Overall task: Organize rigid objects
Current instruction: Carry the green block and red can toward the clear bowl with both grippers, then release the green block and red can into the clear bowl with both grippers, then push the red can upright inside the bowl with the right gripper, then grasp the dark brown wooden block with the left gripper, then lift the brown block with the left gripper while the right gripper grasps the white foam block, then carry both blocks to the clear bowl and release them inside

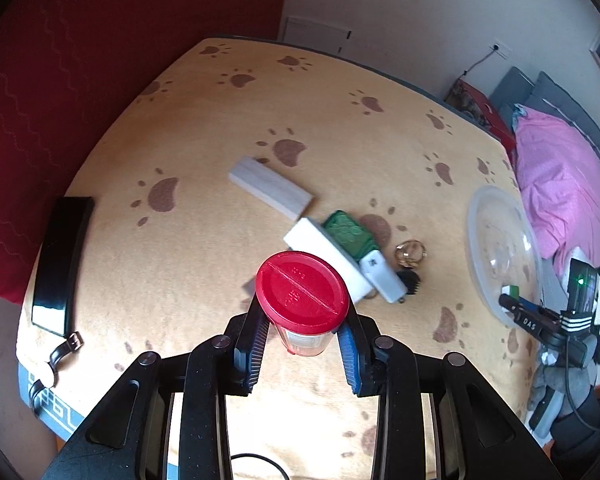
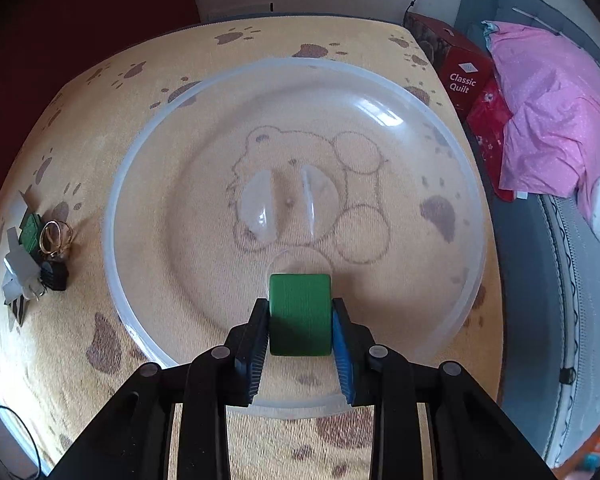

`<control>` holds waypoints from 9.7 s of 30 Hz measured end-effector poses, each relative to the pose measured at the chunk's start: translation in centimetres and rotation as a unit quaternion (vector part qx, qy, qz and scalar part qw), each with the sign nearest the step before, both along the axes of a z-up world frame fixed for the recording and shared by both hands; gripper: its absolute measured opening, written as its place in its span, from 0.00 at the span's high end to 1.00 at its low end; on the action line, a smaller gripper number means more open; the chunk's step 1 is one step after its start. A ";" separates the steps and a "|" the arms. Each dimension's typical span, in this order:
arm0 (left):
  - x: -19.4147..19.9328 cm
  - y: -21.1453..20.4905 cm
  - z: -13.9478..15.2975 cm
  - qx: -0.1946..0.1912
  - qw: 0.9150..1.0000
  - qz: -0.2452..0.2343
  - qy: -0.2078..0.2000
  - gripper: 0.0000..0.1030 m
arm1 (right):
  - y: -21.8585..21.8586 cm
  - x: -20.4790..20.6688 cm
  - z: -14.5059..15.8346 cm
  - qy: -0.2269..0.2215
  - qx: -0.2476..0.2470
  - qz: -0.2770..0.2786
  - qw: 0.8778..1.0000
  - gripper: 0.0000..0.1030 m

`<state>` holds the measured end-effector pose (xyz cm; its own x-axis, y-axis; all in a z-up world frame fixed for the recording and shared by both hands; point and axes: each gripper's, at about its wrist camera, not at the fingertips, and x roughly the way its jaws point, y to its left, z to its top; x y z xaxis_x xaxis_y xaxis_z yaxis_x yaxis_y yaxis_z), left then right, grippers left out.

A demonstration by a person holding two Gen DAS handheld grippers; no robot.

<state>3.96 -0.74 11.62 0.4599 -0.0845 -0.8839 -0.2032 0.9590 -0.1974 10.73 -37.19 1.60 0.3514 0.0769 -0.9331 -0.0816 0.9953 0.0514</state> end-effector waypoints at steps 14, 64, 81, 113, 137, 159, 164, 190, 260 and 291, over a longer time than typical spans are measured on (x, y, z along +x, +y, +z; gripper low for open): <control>2.6 -11.2 0.5 -0.023 0.992 -0.128 -0.004 0.68 | -1.9 -5.7 1.4 -0.010 0.017 -0.012 1.000 0.69; 3.9 -17.6 -3.3 -0.039 0.986 -0.153 0.048 0.39 | -3.9 -8.4 3.9 -0.038 0.038 -0.032 0.998 0.68; 3.9 -15.3 -4.2 -0.050 0.986 -0.148 0.063 0.39 | -1.1 -8.4 4.1 -0.021 0.037 -0.002 0.999 0.67; 1.0 -3.6 -5.4 -0.048 0.995 -0.040 0.083 0.39 | 4.8 -3.0 4.7 -0.047 0.065 -0.020 0.997 0.61; 1.9 2.5 -7.0 -0.041 0.996 -0.004 0.083 0.39 | 12.4 -5.6 4.4 -0.009 0.085 0.072 0.994 0.60; 4.8 3.4 -9.1 0.016 0.993 -0.088 0.076 0.39 | 16.1 -6.1 3.3 0.020 0.075 0.069 0.995 0.60; 6.0 2.8 -9.7 0.022 0.991 -0.113 0.073 0.41 | 16.5 -6.1 3.1 0.025 0.071 0.062 0.995 0.60; 4.0 6.3 -7.6 -0.016 0.992 -0.119 0.042 0.70 | 24.1 -3.3 1.6 0.066 0.122 0.127 0.982 0.58; 0.2 -2.1 -4.7 0.002 0.991 -0.126 0.037 0.70 | 7.5 -5.2 4.2 0.020 0.140 -0.034 0.989 0.66; -1.8 -13.7 -1.7 0.015 0.987 -0.159 0.000 0.70 | -7.2 -6.7 6.0 -0.052 0.100 -0.114 0.987 0.55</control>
